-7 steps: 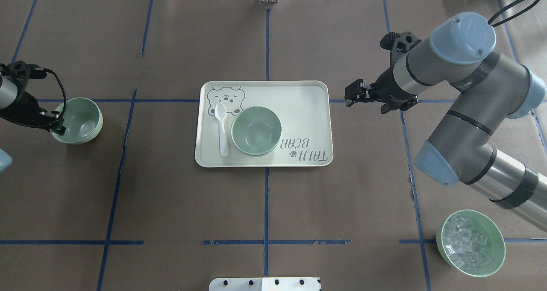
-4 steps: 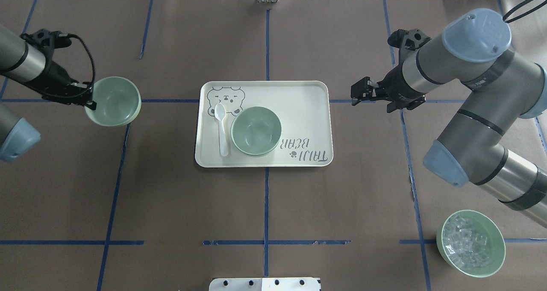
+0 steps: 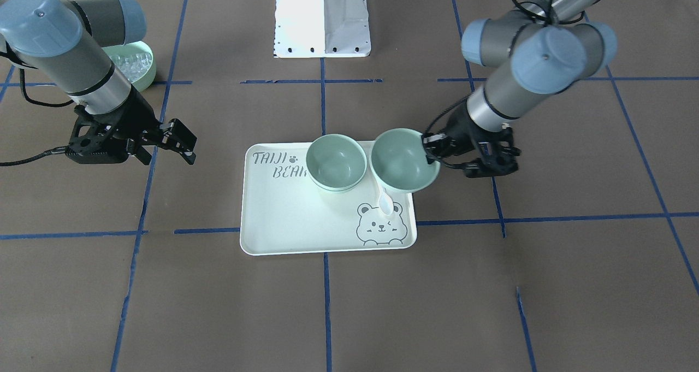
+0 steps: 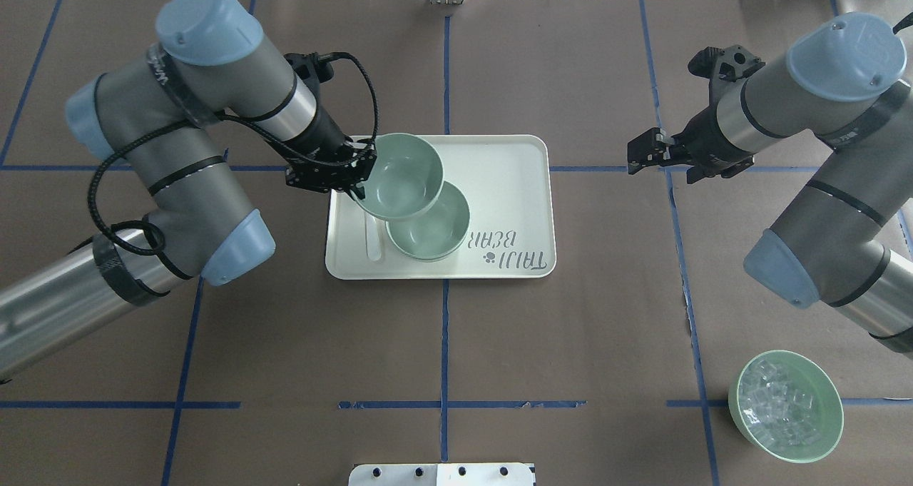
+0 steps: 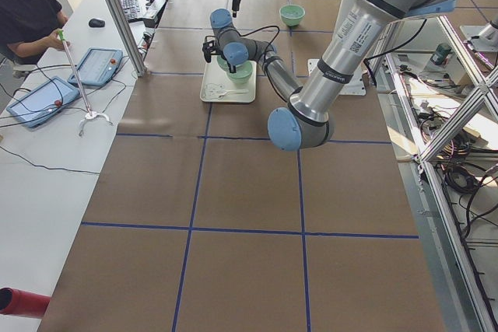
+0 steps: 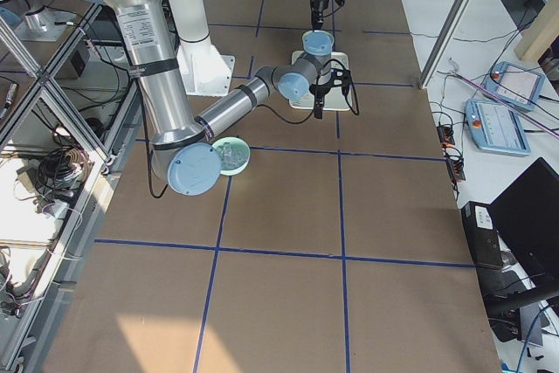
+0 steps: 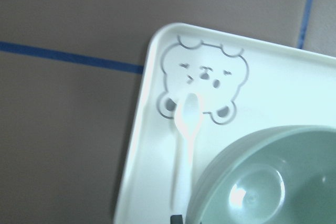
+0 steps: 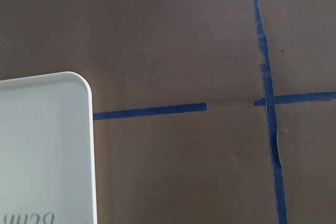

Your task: Stack green bowls together

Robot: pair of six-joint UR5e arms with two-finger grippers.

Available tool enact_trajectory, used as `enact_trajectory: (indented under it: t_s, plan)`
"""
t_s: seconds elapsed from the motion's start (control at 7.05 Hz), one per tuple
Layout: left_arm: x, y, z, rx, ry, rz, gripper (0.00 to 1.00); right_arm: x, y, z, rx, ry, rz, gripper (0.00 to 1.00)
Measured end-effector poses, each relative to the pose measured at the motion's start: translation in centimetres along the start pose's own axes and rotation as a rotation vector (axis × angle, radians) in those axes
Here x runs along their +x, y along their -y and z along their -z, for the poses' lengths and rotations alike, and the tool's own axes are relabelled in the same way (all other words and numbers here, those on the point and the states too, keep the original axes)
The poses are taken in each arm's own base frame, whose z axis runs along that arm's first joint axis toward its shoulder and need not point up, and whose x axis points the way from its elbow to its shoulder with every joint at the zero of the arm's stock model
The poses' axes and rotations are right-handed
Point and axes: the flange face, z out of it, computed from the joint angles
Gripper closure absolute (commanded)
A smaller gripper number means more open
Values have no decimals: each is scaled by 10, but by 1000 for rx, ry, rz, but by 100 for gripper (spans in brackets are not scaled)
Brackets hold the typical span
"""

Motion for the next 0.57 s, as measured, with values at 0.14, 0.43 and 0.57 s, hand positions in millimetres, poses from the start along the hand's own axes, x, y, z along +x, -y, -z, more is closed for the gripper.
enact_trajectory:
  t_s: [0.14,0.43,0.57]
  plan:
    - [15,-9,-14,-8,7,17,100,5,0,-1,-1,-7,10,0]
    - [21,-18,-30,-20,21,23,100,7,0,-2,-1,-11,14,0]
    - [22,-20,-34,-15,25,21,100,7,0,-3,-1,-12,14,0]
